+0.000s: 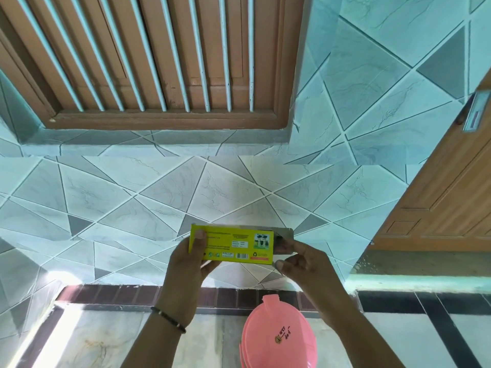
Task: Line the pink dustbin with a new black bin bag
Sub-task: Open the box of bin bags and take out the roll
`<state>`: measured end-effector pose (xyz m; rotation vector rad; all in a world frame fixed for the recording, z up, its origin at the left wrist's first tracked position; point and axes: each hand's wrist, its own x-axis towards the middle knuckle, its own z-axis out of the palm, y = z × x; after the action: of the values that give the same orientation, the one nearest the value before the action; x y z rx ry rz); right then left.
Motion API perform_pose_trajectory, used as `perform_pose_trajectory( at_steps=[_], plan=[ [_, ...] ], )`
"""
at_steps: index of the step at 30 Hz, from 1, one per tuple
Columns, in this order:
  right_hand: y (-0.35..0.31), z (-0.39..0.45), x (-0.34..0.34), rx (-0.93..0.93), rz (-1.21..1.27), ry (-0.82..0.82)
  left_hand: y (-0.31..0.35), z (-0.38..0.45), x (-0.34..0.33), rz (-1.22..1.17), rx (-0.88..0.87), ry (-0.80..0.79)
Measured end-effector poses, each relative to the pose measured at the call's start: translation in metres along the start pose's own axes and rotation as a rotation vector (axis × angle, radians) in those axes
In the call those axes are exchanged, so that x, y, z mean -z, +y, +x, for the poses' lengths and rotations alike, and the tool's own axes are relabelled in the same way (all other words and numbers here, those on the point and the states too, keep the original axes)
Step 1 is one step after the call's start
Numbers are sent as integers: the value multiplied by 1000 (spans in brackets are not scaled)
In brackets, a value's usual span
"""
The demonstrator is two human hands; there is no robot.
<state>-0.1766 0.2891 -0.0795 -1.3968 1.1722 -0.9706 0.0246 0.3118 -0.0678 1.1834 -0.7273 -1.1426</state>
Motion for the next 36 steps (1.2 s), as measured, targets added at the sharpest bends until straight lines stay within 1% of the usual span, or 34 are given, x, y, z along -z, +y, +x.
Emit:
perform_pose_trajectory(
  at_steps=[1,4,5,7,9,12,14,16,19,22,24,27,31,33,36],
  plan=[
    [4,0,1,-35,125,-34,7,-3,-3,94,-68,3],
    [16,4,-1,-76,573,-165,33,-15,-14,438,-347,-20],
    [18,6,-4,-81,669,-198,41,-19,-19,524,-422,-27],
    [20,9,-9,-99,778,-236,51,-21,-26,602,-505,-37],
    [22,13,-13,-125,842,-228,56,-17,-31,616,-521,-42],
    [25,17,-10,-158,894,-168,54,-4,-29,556,-450,-55],
    [26,21,-2,-168,920,-107,50,7,-22,484,-379,-66],
    [29,26,8,-167,954,-36,49,17,-15,396,-331,-43],
    [32,35,24,-191,1041,59,54,34,-10,287,-346,46],
    [36,45,37,-232,1098,133,62,57,-12,233,-376,134],
    [37,52,43,-243,1121,167,70,82,-16,181,-349,159],
    [35,59,46,-239,1149,179,83,130,-26,70,-241,124],
    [33,63,46,-265,1140,168,99,196,-46,-19,-49,172],
    [33,65,46,-264,1148,168,106,226,-56,-24,30,167],
    [35,69,43,-276,1152,174,114,262,-71,-3,108,106]
  ],
)
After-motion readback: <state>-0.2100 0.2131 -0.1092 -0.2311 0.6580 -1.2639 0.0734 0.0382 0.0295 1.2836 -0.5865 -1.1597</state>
